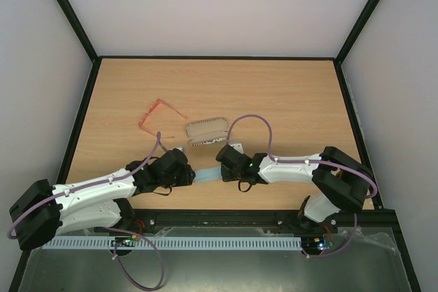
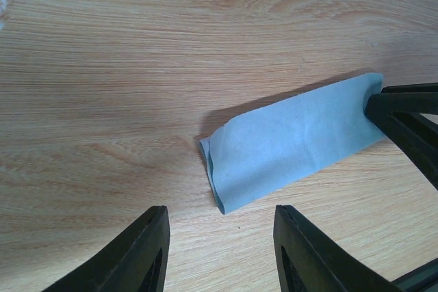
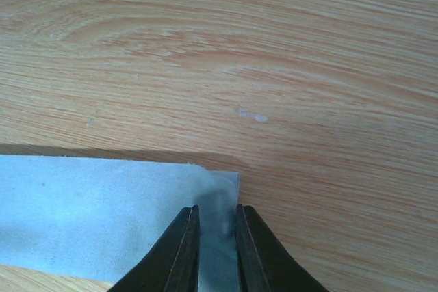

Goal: Organize the sunglasses
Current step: Pick up the glasses cleaning cloth from the center of the board.

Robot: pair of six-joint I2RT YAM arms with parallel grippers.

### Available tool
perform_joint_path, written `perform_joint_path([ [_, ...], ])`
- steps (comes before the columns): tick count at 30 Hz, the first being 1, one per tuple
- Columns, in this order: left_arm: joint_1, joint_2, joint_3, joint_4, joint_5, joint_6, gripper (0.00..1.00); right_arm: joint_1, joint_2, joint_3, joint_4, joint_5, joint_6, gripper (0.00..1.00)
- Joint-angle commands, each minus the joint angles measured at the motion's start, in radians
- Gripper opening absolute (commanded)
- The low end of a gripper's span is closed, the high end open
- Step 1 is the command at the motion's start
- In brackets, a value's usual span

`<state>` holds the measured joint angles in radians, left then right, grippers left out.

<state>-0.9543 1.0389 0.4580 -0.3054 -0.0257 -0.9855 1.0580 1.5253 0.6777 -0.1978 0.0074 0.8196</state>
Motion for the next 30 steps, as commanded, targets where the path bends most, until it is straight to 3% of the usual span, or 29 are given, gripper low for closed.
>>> perform_joint_path([
  [1, 0.006, -0.016, -0.014, -0.009, -0.002, -0.001, 0.44, 0.010, 0.055, -0.050, -0.067, -0.020, 0.012, 0.14],
  [8, 0.006, -0.012, -0.015, -0.001, 0.005, -0.004, 0.44, 0.019, 0.058, -0.092, -0.019, -0.053, 0.037, 0.02],
  [15, 0.006, -0.008, -0.019, 0.013, 0.020, -0.012, 0.44, 0.020, -0.020, -0.161, 0.083, -0.085, 0.134, 0.01],
  [30, -0.047, 0.124, -0.007, 0.045, 0.014, -0.056, 0.39, 0.019, -0.059, -0.159, 0.063, -0.024, 0.156, 0.01],
])
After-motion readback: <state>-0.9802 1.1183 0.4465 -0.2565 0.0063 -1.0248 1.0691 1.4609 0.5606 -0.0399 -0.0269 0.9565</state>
